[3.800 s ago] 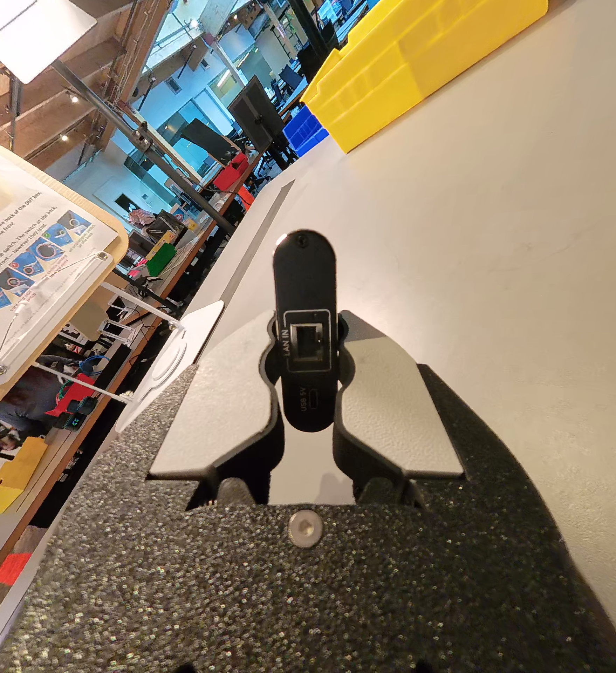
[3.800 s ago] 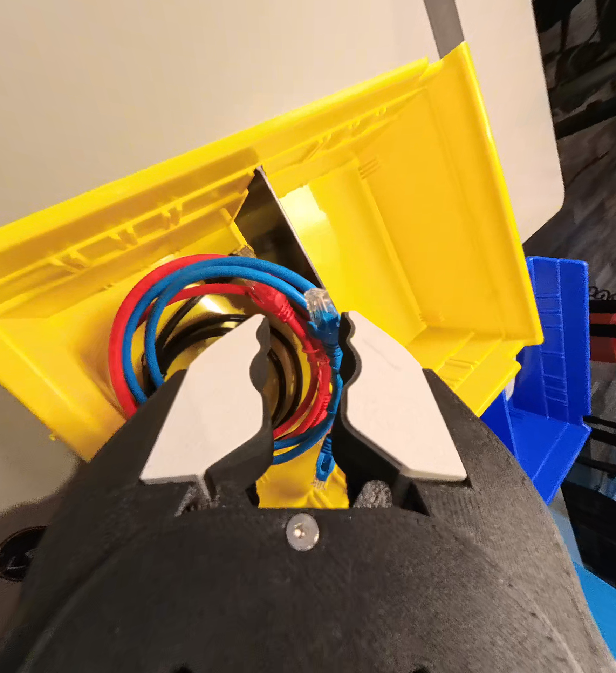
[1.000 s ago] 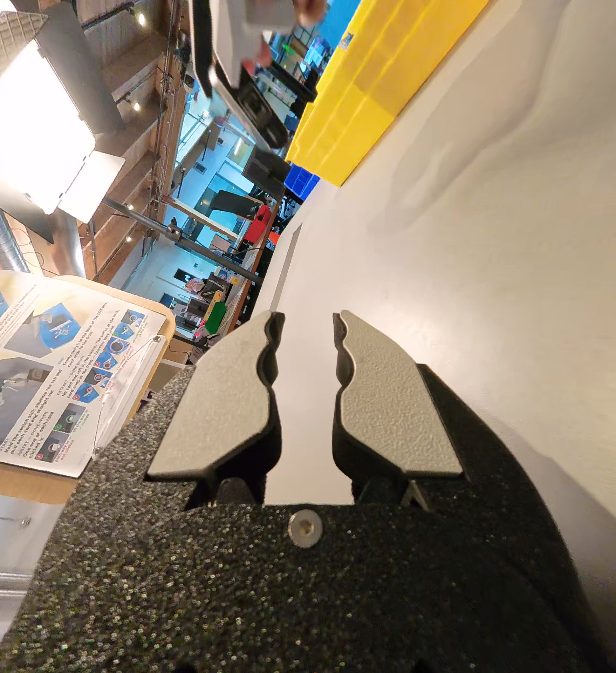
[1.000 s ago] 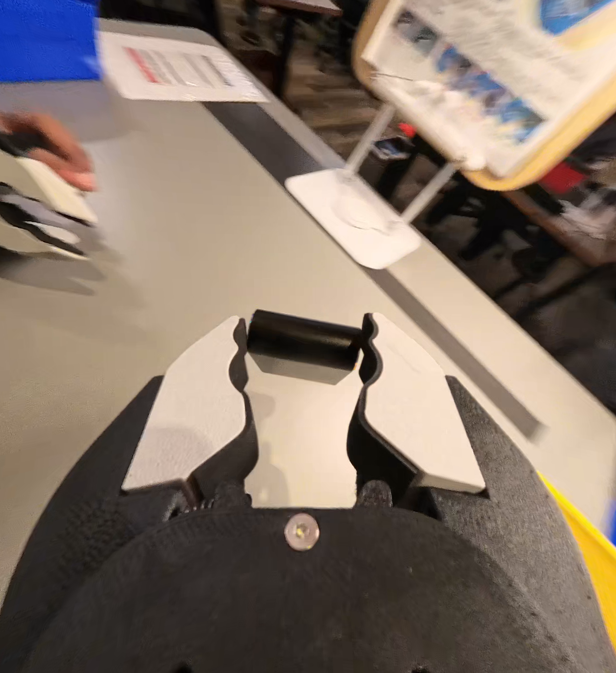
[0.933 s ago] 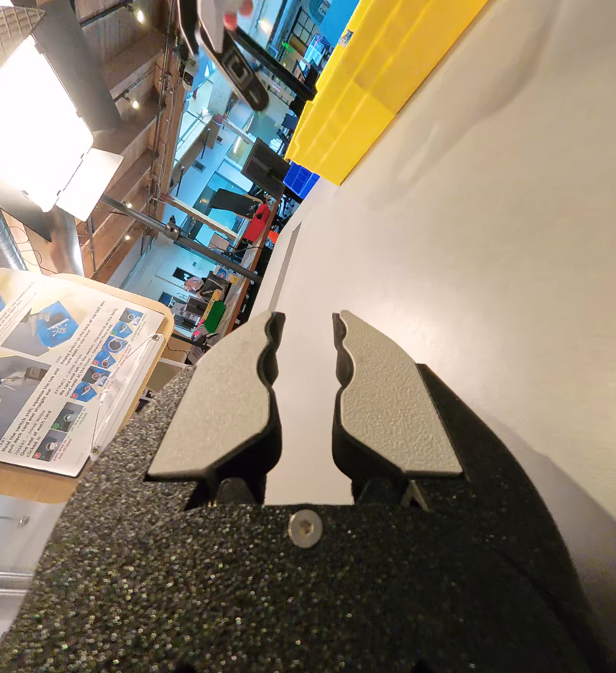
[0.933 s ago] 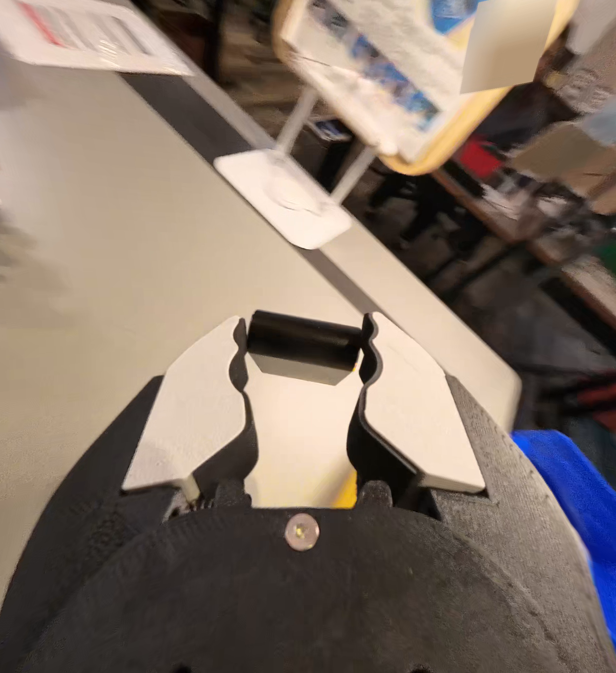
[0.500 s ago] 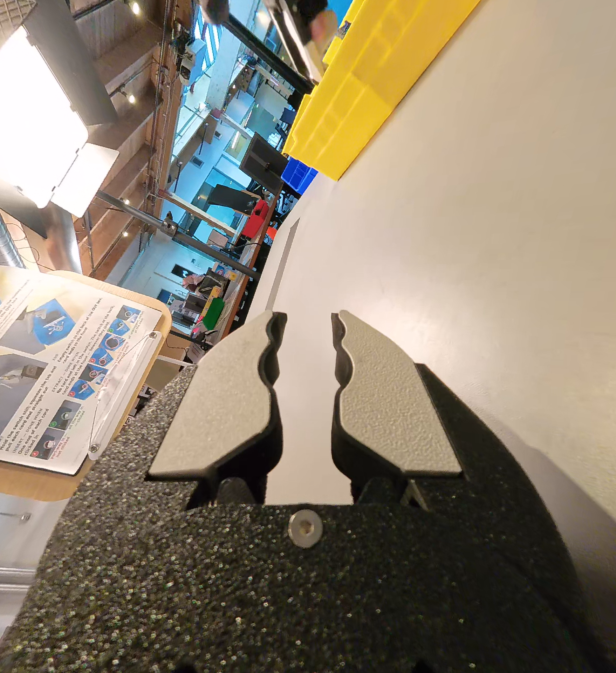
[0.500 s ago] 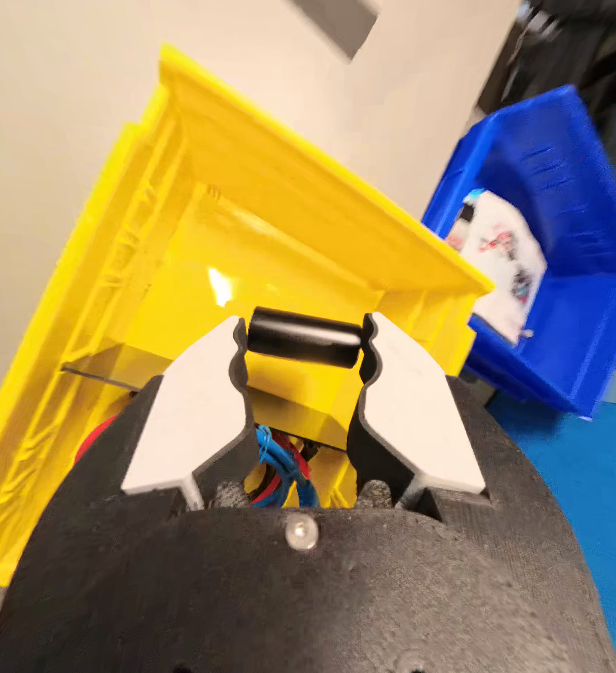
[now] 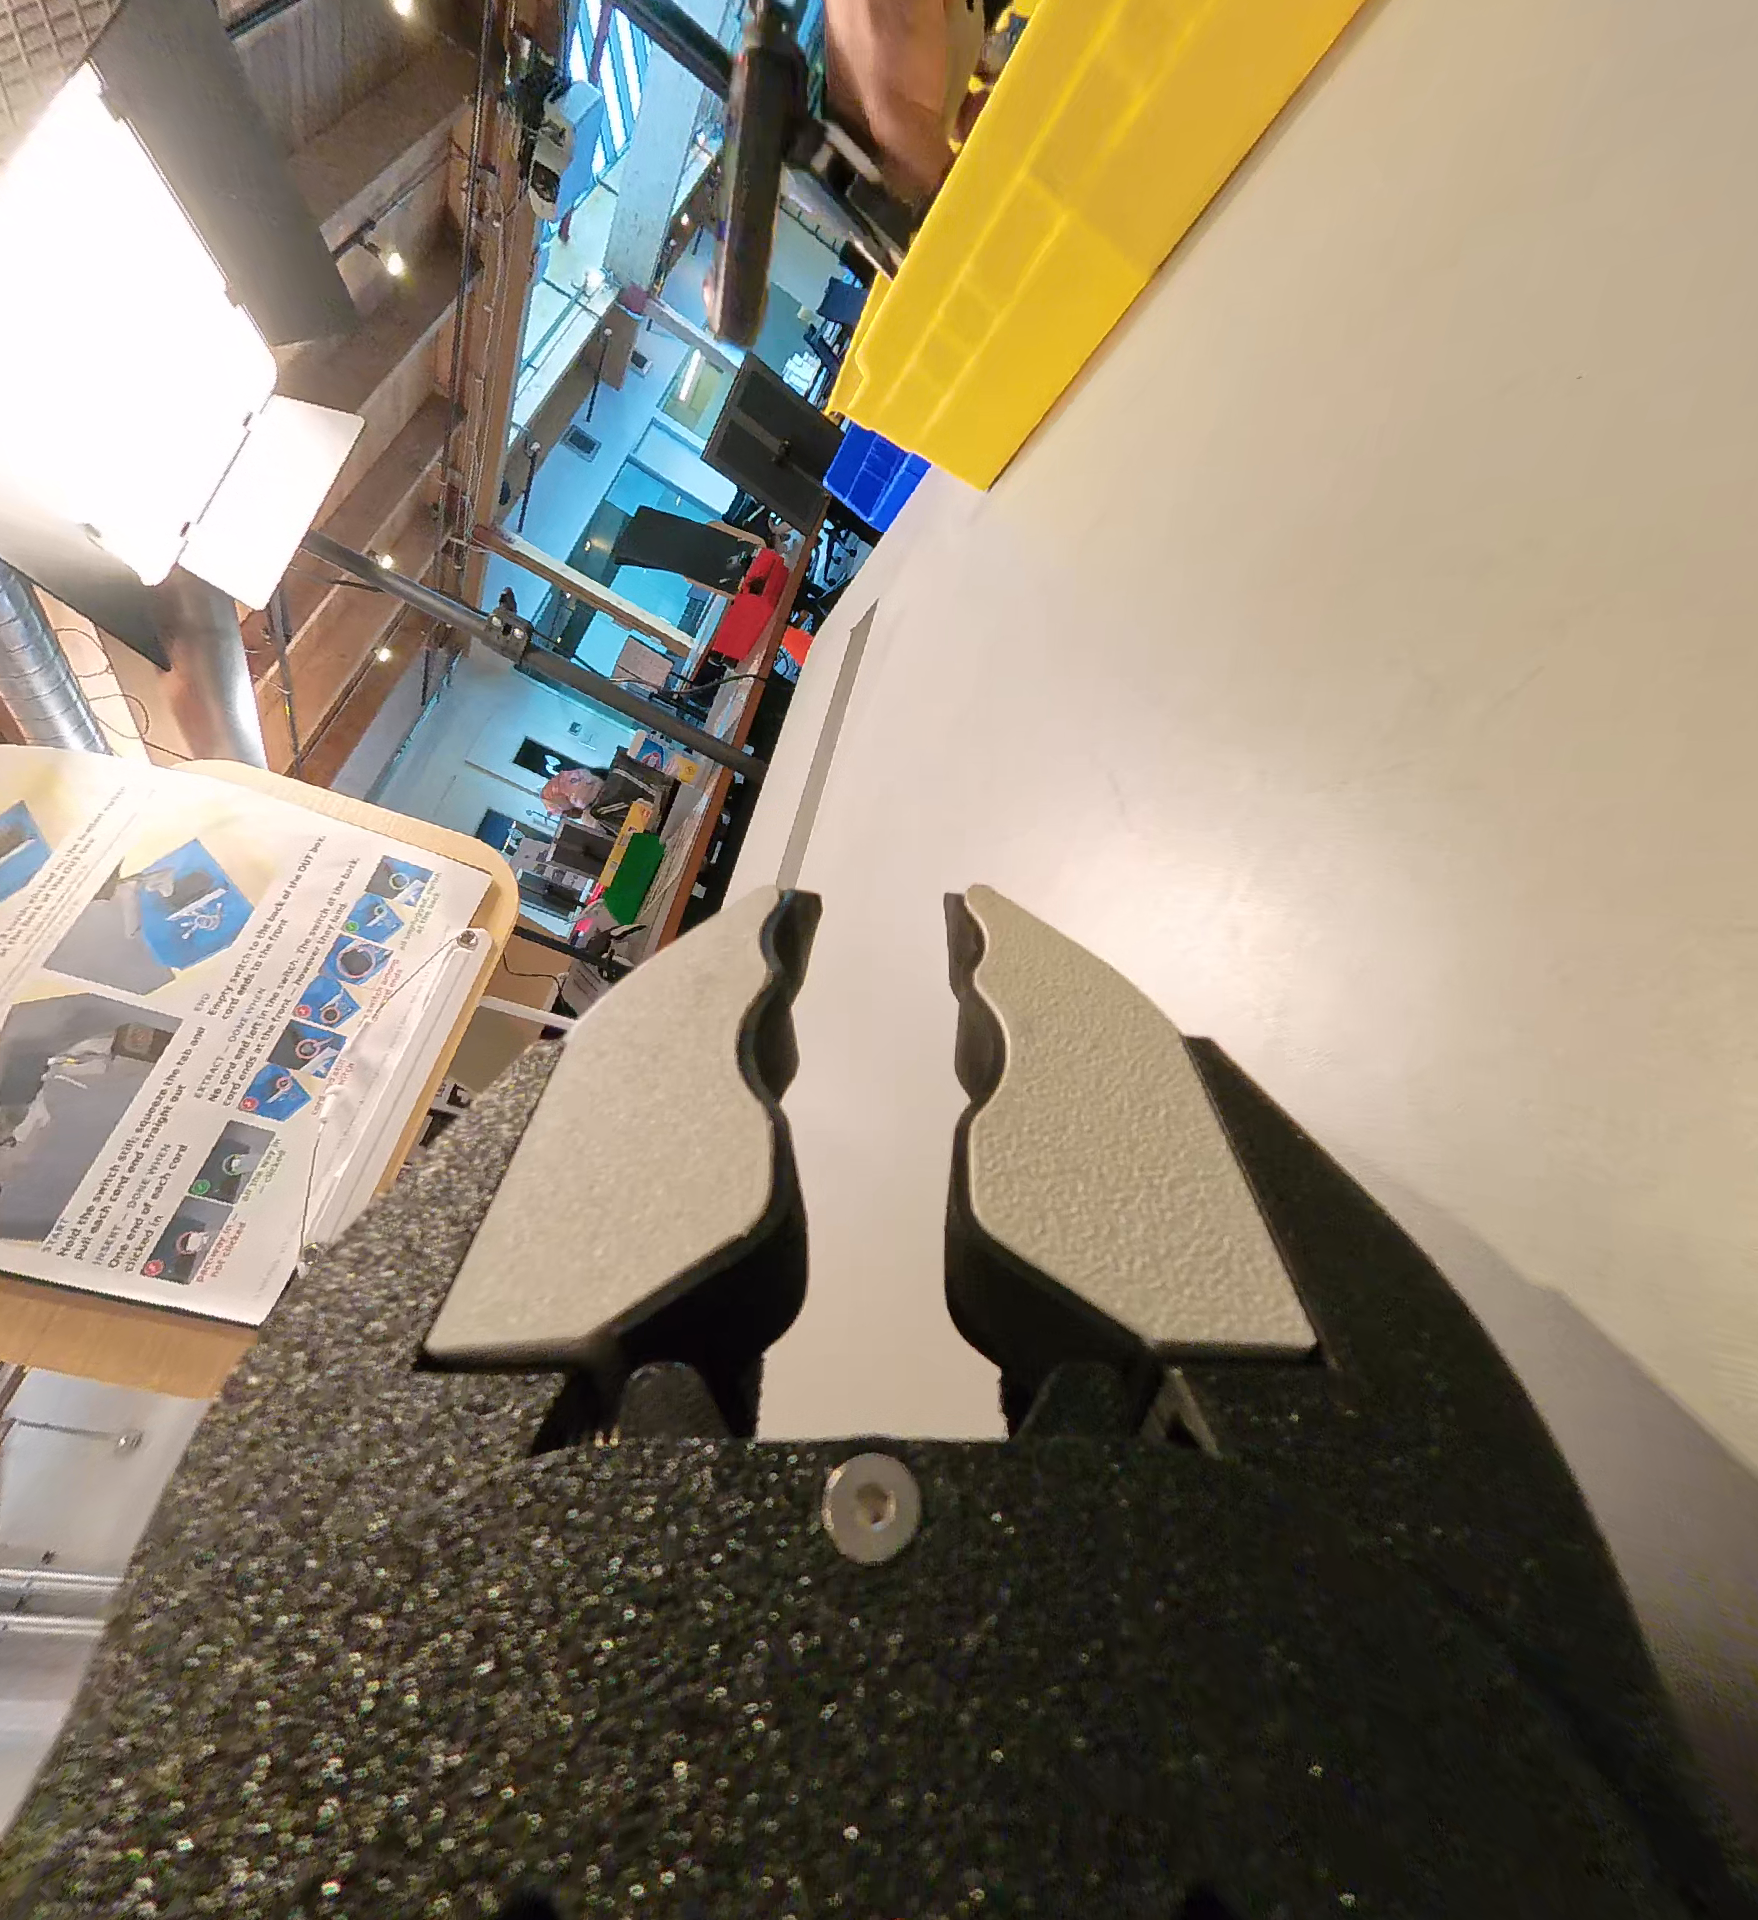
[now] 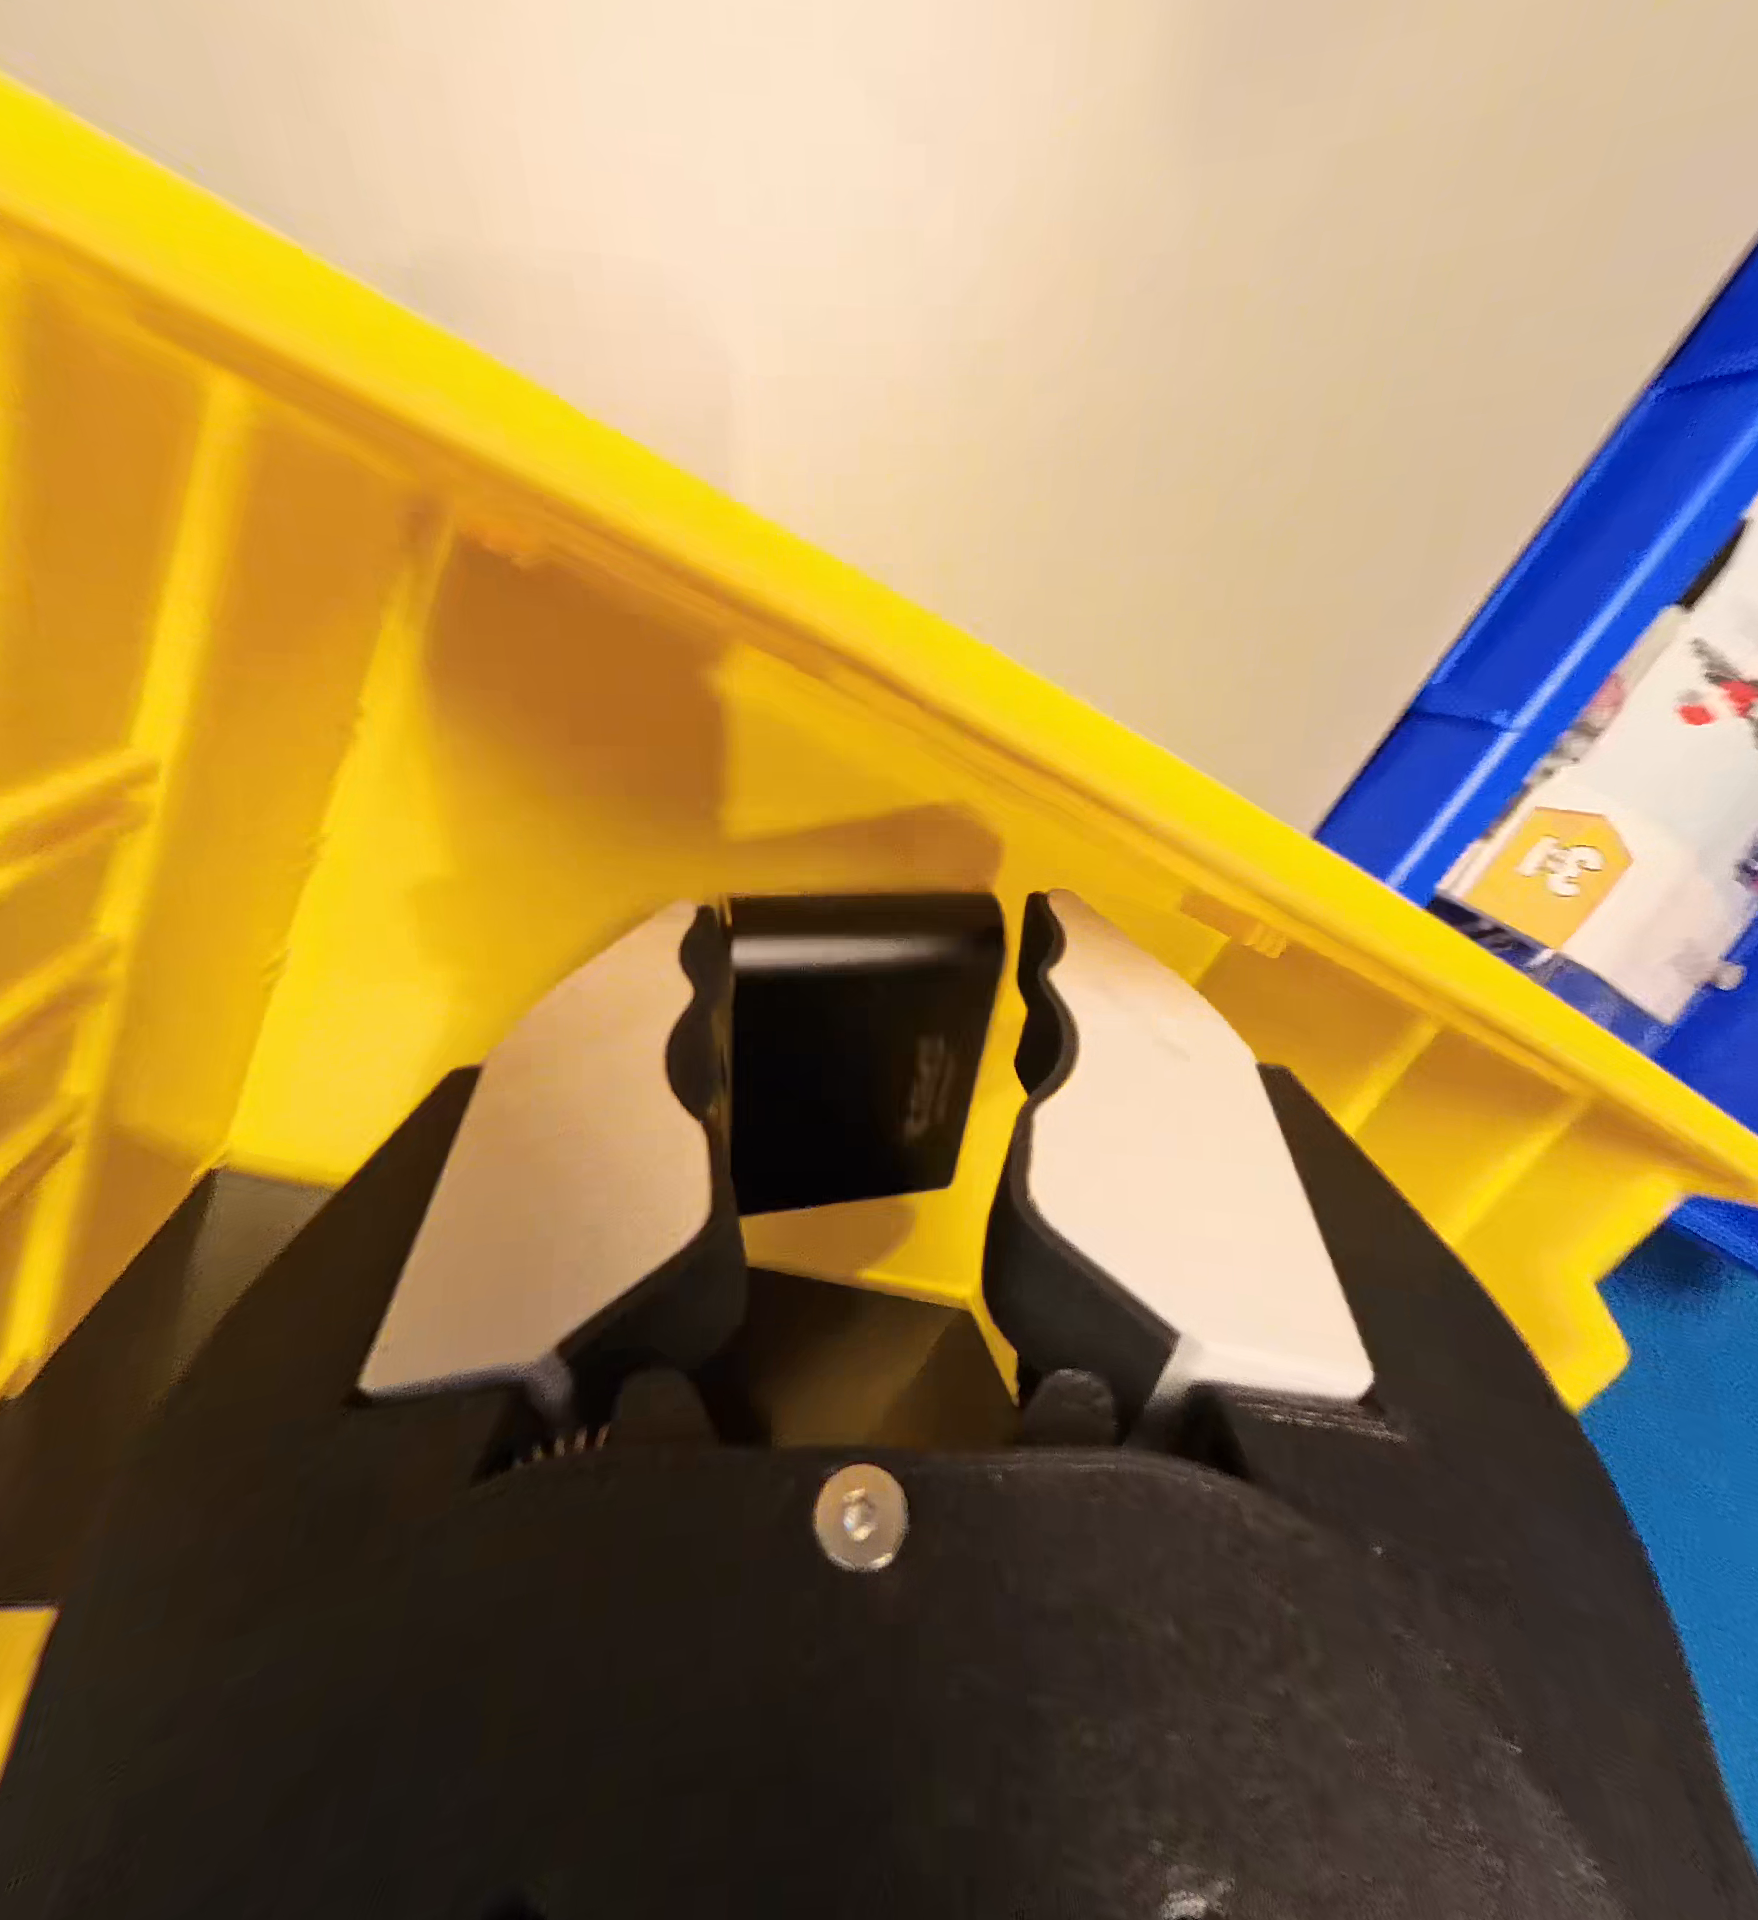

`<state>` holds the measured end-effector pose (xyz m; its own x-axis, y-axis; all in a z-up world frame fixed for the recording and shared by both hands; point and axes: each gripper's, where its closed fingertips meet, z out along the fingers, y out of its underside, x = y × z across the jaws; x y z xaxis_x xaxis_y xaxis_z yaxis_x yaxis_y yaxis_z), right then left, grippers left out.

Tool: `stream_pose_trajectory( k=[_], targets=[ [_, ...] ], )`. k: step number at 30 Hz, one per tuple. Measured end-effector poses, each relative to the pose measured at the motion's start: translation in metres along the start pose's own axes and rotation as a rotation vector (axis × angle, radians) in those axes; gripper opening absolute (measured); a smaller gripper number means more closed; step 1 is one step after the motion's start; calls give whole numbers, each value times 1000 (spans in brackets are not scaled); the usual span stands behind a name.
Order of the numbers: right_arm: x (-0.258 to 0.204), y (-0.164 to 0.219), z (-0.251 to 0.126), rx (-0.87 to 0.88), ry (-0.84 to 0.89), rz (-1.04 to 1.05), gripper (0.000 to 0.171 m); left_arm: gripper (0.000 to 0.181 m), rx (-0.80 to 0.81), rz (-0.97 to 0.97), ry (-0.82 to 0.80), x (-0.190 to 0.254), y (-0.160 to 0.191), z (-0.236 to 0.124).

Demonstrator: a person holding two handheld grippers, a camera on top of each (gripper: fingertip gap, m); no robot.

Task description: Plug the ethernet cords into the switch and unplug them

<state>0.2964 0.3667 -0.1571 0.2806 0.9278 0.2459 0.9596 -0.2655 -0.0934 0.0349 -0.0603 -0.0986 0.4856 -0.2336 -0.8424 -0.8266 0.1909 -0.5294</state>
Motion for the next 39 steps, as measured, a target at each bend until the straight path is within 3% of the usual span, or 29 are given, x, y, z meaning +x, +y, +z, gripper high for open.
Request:
stream_pose_trajectory(
  k=[1,7,14,19,24,28,32,39],
  targets=[
    [3,-3,-6,33,25,3,57,27,-3,-2,0,0,1,0],
    [3,-9,-75,312,118,56,68,25,-8,-81,18,0,6,0],
    [-74,27,-151,669,90,-33,74,15,-54,-279,23,-6,21,0],
    [-137,66,-168,814,-10,-60,75,13,-104,-499,17,-12,28,-2],
    [-172,90,-153,862,-86,-24,78,26,-262,-637,-58,-10,39,-25],
    [-174,98,-128,829,-63,3,79,40,-431,-723,-215,-10,55,-76],
    [-171,99,-117,835,-59,40,74,50,-534,-784,-460,-25,65,-157],
    [-174,94,-102,776,-23,22,61,65,-952,-480,-908,-88,77,-326]
  ],
)
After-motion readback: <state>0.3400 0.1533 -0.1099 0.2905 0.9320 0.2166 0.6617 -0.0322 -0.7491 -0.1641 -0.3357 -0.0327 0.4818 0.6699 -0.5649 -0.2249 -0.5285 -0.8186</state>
